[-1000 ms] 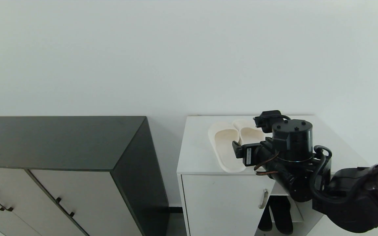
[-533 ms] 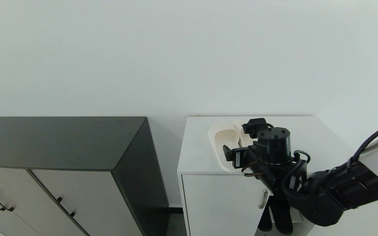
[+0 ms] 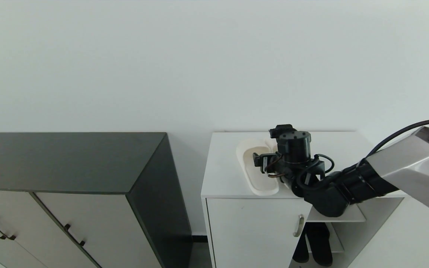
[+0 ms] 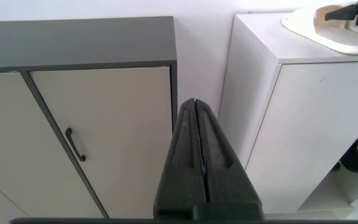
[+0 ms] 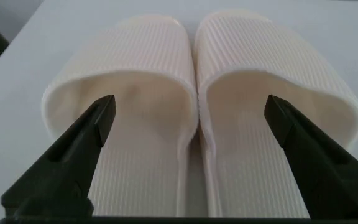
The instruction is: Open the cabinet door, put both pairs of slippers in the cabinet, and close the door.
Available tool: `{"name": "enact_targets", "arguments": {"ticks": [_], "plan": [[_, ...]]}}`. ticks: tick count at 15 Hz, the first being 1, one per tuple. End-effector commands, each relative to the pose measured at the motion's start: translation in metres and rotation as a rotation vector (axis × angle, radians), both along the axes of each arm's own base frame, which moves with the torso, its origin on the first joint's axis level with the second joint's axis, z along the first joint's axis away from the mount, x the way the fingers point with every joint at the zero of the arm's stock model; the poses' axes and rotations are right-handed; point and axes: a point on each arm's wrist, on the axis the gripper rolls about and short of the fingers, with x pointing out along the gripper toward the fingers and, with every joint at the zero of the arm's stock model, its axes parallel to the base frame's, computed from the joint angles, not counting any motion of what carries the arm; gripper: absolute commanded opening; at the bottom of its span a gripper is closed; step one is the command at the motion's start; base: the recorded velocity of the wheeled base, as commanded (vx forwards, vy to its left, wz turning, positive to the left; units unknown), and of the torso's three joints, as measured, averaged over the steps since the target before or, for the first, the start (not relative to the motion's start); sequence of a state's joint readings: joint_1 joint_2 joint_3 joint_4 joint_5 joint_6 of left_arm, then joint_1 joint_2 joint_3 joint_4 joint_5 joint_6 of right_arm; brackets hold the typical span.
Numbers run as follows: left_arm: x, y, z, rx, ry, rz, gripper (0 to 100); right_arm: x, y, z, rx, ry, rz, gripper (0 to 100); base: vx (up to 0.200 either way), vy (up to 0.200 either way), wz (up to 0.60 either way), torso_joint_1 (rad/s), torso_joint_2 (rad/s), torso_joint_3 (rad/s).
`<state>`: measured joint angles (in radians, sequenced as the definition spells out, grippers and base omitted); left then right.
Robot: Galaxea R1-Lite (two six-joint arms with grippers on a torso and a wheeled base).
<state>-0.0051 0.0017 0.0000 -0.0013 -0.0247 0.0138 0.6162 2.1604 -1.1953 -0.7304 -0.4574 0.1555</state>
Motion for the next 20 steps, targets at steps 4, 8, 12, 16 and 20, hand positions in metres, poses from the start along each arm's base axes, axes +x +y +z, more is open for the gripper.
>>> {"name": "enact_targets", "arguments": {"ticks": [4, 8, 12, 16, 20], "plan": [[0.0, 0.0, 0.0, 0.0, 0.001, 0.001, 0, 0.018, 0.007, -0.004, -0.003, 0.001, -0.009, 0, 0.0, 0.0, 0.0, 0.0, 0.0, 0.0], [0.0, 0.0, 0.0, 0.0, 0.001, -0.001, 0, 0.019, 0.008, 0.0, -0.018, -0.011, -0.005, 0, 0.0, 0.0, 0.0, 0.0, 0.0, 0.0], [0.0, 0.0, 0.0, -0.003, 0.001, -0.001, 0, 0.015, 0.007, 0.009, -0.014, -0.026, -0.001, 0, 0.0, 0.0, 0.0, 0.0, 0.0, 0.0], [0.0, 0.0, 0.0, -0.005, 0.001, 0.001, 0, -0.023, -0.006, 0.04, -0.004, -0.041, 0.03, 0, 0.0, 0.0, 0.0, 0.0, 0.0, 0.0], [0.0, 0.0, 0.0, -0.005, 0.001, 0.001, 0, -0.091, -0.032, 0.052, 0.0, 0.006, 0.164, 0, 0.0, 0.0, 0.0, 0.0, 0.0, 0.0]]}}
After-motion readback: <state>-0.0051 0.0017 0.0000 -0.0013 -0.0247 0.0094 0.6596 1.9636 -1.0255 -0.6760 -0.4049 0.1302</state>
